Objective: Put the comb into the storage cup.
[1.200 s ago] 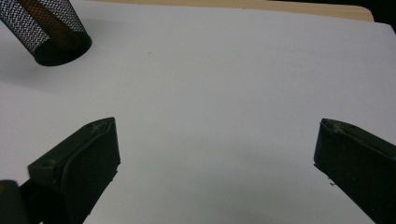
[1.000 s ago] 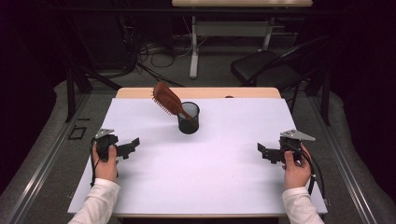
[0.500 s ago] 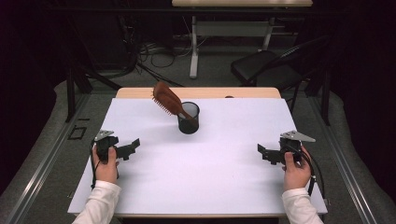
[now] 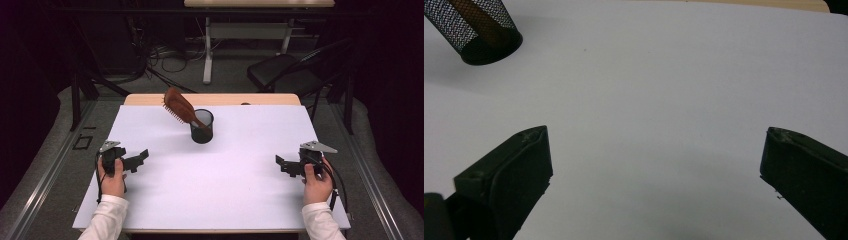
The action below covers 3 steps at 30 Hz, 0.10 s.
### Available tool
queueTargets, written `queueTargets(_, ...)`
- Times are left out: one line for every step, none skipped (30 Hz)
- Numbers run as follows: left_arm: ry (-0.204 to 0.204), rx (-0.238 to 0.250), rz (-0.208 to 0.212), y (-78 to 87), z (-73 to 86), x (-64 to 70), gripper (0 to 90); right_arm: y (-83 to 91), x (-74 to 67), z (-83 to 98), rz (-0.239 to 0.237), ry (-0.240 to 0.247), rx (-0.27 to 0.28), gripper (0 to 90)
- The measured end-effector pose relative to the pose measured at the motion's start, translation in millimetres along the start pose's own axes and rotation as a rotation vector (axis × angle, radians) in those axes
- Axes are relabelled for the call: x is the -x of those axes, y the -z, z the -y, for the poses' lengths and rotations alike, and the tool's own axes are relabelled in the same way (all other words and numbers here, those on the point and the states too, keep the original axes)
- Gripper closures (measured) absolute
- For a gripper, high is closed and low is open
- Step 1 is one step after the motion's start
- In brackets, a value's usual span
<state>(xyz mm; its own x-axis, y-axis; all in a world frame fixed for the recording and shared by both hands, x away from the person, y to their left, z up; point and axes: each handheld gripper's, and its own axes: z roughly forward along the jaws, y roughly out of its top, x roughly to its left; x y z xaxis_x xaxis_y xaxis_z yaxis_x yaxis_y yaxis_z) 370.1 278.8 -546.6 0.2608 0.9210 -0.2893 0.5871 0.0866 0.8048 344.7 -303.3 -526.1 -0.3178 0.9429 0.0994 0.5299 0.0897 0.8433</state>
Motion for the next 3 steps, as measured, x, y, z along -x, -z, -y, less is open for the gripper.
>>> queueTargets(0.0,0.003,0.001,0.0,0.1,-0.1,0.8,0.1,0.1,0.2,-0.001,-0.001,-0.001,0.0)
queueTargets(0.0,0.003,0.0,0.0,0.2,-0.1,0.8,0.1,0.1,0.4,-0.002,-0.004,0.0,0.0)
queueTargets(-0.001,0.003,0.001,0.0,0.2,0.0,0.8,0.2,0.3,0.5,0.0,-0.003,0.001,0.0)
